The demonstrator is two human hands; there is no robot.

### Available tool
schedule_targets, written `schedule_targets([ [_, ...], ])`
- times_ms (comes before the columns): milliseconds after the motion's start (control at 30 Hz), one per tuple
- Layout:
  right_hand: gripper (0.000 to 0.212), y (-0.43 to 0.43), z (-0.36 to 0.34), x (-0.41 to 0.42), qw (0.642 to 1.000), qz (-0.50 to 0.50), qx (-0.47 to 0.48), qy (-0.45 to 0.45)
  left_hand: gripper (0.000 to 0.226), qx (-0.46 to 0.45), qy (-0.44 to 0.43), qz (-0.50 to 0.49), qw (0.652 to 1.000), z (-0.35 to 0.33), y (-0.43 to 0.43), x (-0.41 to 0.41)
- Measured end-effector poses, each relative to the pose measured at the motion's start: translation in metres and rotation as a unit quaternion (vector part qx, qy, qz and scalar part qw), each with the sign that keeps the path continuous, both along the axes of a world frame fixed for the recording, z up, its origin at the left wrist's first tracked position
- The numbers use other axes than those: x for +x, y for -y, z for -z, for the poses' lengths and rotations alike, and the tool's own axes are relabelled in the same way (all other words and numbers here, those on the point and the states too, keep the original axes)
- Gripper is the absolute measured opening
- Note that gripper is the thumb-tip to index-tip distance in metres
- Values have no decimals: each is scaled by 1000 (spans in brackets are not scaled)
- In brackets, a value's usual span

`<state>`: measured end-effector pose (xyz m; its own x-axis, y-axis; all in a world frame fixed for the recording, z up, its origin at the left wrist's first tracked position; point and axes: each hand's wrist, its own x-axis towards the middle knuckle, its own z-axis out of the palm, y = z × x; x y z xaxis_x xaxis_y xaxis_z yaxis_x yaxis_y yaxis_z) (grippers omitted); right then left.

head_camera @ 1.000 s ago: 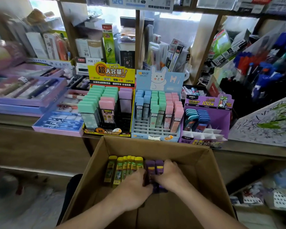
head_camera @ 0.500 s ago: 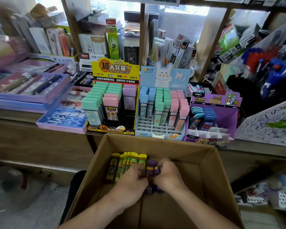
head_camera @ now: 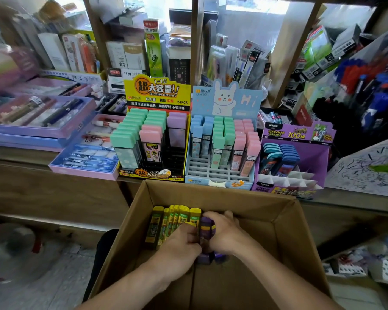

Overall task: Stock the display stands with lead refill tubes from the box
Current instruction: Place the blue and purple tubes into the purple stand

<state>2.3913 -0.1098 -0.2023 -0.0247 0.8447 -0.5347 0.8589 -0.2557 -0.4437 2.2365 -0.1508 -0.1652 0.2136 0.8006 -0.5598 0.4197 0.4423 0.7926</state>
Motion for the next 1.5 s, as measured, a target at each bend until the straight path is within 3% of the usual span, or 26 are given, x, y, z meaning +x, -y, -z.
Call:
schedule_targets([
  [100,60,1,-3,0,1000,-4,-2,6,32,-9,4,-2,1000,0,-1,0],
  [367,74,12,-9,1,997,-51,-21,55,34,-40,37,1,998,0,5,7],
  [600,86,24,7,8,995,80,48,-30,30,-41,49,-9,998,1,11,13],
  [833,44,21,11,17,966,227,55,-113,42,-70,73,12,995,6,12,14],
  [933,39,21,14,15,956,256,52,-135,45,-74,66,35,995,4,12,12],
  [1100,41,25,13,14,938,292,54,-177,43,-86,110,-93,986,11,11,12],
  [1167,39,27,13,13,935,297,49,-189,44,-94,126,-103,982,13,12,15],
  [1233,26,29,11,11,933,297,50,-196,47,-100,144,-100,979,12,13,18],
  [1500,34,32,-2,5,923,309,3,-230,38,-117,199,-171,958,8,11,19],
])
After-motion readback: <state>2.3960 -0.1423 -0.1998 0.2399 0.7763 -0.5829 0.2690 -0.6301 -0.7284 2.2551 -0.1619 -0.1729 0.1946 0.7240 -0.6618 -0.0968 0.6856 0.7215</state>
